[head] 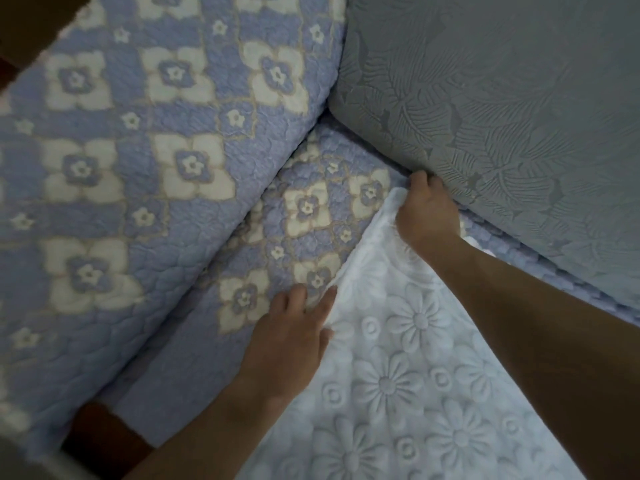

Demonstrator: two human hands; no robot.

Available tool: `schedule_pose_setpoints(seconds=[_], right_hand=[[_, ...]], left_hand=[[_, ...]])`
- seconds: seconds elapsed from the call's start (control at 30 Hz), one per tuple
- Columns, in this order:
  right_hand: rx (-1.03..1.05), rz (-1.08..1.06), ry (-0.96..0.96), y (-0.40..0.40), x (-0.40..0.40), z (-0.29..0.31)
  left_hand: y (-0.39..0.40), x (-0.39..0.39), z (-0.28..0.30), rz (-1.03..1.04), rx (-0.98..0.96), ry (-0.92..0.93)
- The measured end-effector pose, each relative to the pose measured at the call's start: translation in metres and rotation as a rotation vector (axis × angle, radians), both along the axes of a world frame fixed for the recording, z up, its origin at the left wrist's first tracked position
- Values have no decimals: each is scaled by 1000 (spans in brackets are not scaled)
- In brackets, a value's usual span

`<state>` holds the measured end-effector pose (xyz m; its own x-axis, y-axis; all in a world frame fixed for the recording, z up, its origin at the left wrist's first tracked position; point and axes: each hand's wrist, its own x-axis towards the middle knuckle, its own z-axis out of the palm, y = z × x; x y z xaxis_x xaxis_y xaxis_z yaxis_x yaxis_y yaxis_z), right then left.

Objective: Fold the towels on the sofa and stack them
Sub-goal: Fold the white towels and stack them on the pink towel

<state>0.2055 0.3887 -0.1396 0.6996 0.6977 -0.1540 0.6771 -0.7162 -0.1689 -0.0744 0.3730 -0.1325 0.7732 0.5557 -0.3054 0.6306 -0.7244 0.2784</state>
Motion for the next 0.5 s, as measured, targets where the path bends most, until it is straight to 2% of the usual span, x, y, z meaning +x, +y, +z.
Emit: schedule_pose_setpoints(seconds=[0.1, 0.17, 0.23, 0.33, 0.5], right_hand=[[225, 208, -212, -5, -33, 14], [249, 409, -188, -22, -63, 14], [176, 465, -90, -39, -79, 5], [20, 375, 32, -49, -72, -14], [-158, 408, -15, -40, -60, -31]], left_hand=[[-5, 5, -2, 2, 110, 60], [-9, 8, -1, 34, 139, 83], [-13, 10, 0, 63, 149, 91], [-13, 10, -3, 78, 151, 94], [-13, -12, -11, 185, 70, 7]])
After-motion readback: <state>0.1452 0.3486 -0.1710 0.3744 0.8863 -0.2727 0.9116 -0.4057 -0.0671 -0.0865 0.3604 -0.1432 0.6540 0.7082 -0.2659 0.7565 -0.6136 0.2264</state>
